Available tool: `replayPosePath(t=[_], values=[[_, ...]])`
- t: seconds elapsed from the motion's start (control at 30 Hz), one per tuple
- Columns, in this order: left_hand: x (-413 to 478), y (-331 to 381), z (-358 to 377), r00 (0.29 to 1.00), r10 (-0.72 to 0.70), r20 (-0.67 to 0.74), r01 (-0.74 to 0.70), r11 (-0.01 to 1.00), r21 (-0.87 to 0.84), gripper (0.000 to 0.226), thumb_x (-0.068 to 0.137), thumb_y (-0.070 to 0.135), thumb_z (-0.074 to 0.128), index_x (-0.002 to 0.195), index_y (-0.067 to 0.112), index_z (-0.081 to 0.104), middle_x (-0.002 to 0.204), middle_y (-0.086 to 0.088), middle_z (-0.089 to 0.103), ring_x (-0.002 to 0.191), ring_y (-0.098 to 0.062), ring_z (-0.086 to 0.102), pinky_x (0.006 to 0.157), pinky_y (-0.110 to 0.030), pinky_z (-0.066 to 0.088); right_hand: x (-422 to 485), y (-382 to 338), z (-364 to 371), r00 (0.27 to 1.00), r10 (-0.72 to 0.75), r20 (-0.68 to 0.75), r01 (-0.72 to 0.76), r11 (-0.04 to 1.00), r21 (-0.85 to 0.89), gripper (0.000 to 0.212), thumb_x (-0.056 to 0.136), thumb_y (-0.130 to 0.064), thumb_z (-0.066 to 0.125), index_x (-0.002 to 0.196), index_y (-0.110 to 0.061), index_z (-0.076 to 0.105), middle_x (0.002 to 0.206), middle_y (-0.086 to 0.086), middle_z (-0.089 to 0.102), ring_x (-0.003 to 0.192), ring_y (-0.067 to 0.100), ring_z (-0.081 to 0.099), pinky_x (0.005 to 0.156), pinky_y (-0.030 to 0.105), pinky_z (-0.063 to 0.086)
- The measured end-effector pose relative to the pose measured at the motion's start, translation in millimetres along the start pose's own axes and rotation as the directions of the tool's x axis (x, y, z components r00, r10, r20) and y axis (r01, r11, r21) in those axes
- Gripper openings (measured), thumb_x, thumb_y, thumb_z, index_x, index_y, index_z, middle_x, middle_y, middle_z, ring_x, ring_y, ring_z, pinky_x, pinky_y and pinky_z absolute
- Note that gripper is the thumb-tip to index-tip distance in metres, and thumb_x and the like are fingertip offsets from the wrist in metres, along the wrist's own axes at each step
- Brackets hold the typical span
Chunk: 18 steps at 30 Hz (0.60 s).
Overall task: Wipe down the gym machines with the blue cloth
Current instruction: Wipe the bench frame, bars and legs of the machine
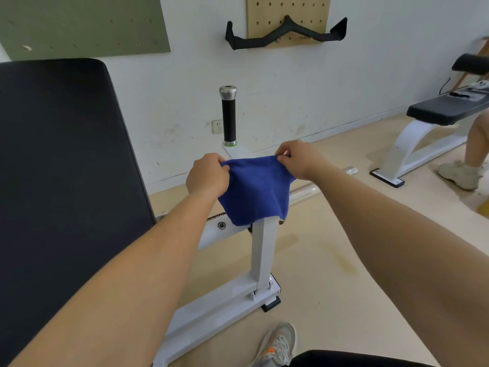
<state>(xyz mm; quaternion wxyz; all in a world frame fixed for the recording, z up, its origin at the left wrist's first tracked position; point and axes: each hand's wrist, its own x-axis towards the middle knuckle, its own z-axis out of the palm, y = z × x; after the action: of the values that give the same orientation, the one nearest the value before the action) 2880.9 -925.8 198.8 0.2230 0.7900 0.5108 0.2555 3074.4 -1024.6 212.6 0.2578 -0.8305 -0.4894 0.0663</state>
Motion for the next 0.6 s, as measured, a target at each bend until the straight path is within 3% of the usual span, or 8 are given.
replayPosePath(t=[0.07,0.13,0.17,0.23,0.3,0.37,0.47,0.6], values=[[-1.3,0.7,13.6,0.997,-0.08,-0.021,0.079,0.995,-0.056,0.026,0.095,0.03,0.05,0.118,0.026,0.061,0.12,-0.003,0.064,0.108,-0.029,0.058,0.083,-0.037,0.048,2.2,2.3,14.7,0.998,0.031,-0.047,-0.031,1.0,-0.003,0.02,0.092,-0.031,0.058,0.109,-0.028,0.067,0.108,-0.003,0.063,0.1,0.02,0.059,0.083,0.033,0.047],[-13.3,6.8,25.4,0.988,-0.141,-0.056,0.126,0.97,-0.21,0.042,0.096,0.032,0.047,0.136,0.017,0.049,0.135,-0.004,0.055,0.124,-0.029,0.049,0.097,-0.04,0.044,-3.7,6.8,27.1,0.984,0.082,-0.16,-0.067,0.993,0.098,0.015,0.092,-0.032,0.056,0.097,-0.023,0.067,0.096,-0.003,0.062,0.09,0.019,0.057,0.076,0.033,0.047],[-21.6,12.2,31.8,0.987,-0.154,-0.046,0.133,0.943,-0.304,0.046,0.097,0.033,0.046,0.139,0.013,0.045,0.135,-0.005,0.054,0.124,-0.029,0.049,0.097,-0.039,0.043,-8.4,7.5,30.9,0.979,0.112,-0.169,-0.08,0.98,0.183,0.019,0.093,-0.03,0.052,0.083,-0.017,0.062,0.082,0.001,0.061,0.079,0.02,0.054,0.067,0.032,0.044],[-37.6,27.9,43.7,0.985,-0.159,0.063,0.171,0.884,-0.435,0.042,0.098,0.034,0.044,0.132,0.008,0.046,0.123,-0.005,0.056,0.113,-0.029,0.054,0.089,-0.035,0.043,-17.6,4.3,36.6,0.993,0.116,-0.036,-0.1,0.947,0.306,0.035,0.097,-0.03,0.045,0.068,-0.011,0.047,0.066,0.007,0.049,0.064,0.022,0.043,0.059,0.032,0.034],[-46.1,43.4,53.7,0.964,-0.17,0.206,0.252,0.833,-0.492,0.04,0.102,0.031,0.04,0.131,0.005,0.043,0.124,-0.007,0.057,0.102,-0.027,0.055,0.083,-0.033,0.041,-21.3,-1.2,41.0,0.991,0.06,0.116,-0.091,0.954,0.286,0.036,0.102,-0.033,0.04,0.073,-0.012,0.046,0.07,0.004,0.049,0.064,0.021,0.043,0.058,0.032,0.033],[-44.3,55.2,60.1,0.939,-0.203,0.279,0.326,0.788,-0.523,0.038,0.105,0.026,0.033,0.136,0.003,0.034,0.125,-0.009,0.054,0.096,-0.022,0.047,0.08,-0.031,0.035,-12.5,-3.8,43.5,0.986,0.034,0.162,-0.068,0.976,0.207,0.036,0.104,-0.032,0.035,0.079,-0.01,0.047,0.078,0.006,0.051,0.069,0.021,0.043,0.059,0.031,0.033],[-24.8,57.9,66.6,0.939,-0.23,0.258,0.339,0.758,-0.558,0.035,0.107,0.02,0.031,0.136,0.002,0.035,0.117,-0.008,0.053,0.092,-0.02,0.042,0.077,-0.025,0.03,11.3,-8.0,43.7,0.973,0.004,0.229,-0.039,0.989,0.145,0.039,0.106,-0.03,0.031,0.076,-0.011,0.047,0.079,0.006,0.052,0.076,0.023,0.046,0.062,0.032,0.033],[9.8,49.8,65.9,0.935,-0.242,0.26,0.348,0.77,-0.534,0.042,0.107,0.023,0.031,0.142,0.0,0.031,0.118,-0.006,0.051,0.094,-0.019,0.043,0.073,-0.02,0.029,51.6,-18.3,50.3,0.953,-0.013,0.301,-0.019,0.994,0.105,0.039,0.107,-0.033,0.027,0.106,-0.009,0.058,0.107,0.011,0.059,0.095,0.025,0.053,0.084,0.032,0.034]])
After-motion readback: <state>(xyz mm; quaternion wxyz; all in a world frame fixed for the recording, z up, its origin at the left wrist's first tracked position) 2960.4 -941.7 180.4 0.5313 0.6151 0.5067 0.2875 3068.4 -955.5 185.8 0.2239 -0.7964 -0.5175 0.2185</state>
